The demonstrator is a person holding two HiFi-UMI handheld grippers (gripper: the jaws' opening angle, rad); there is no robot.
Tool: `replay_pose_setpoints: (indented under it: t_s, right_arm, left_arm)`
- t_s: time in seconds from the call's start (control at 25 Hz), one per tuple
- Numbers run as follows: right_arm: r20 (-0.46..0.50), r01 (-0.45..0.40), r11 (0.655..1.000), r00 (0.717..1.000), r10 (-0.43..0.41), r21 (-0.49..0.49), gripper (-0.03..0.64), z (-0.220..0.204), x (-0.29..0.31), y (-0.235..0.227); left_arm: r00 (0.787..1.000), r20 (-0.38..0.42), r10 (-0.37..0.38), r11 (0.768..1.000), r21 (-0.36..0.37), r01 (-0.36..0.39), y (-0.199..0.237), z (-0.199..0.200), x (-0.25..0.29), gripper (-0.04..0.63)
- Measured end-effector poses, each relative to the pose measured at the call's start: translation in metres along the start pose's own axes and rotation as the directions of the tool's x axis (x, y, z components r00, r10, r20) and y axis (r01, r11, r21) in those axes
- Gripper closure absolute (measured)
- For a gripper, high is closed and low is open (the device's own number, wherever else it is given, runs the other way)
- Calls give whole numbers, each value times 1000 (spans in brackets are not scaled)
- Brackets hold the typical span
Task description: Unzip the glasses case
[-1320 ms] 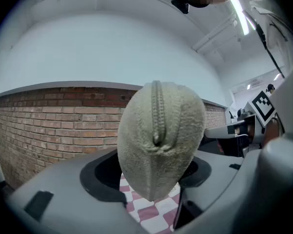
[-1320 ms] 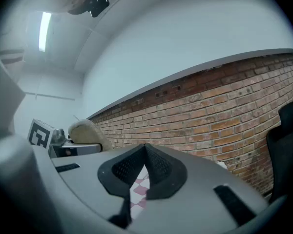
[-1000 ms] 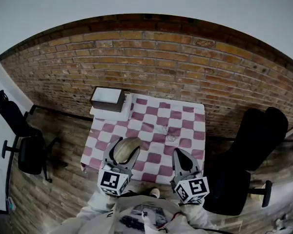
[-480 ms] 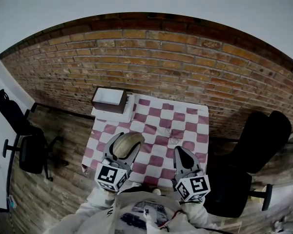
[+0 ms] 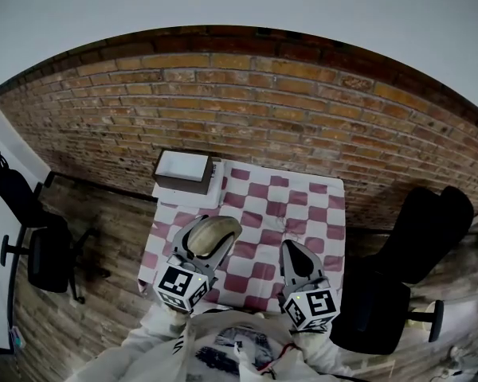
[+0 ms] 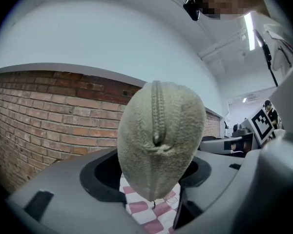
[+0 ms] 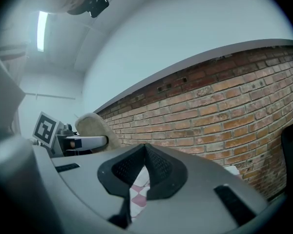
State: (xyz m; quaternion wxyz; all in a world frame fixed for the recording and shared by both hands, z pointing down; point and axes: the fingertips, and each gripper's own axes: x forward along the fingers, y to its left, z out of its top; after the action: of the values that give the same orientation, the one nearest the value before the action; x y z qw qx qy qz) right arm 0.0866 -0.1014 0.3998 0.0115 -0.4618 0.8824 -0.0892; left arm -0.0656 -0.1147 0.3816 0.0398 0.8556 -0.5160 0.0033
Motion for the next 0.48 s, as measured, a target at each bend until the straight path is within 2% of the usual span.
replay_pose_setpoints:
  t_s: [0.48]
  right_arm:
    - [-34, 64, 997, 997, -65, -31, 601, -23, 29, 41]
  left_arm:
    - [998, 3, -65, 997, -52, 65, 40, -12, -9, 307]
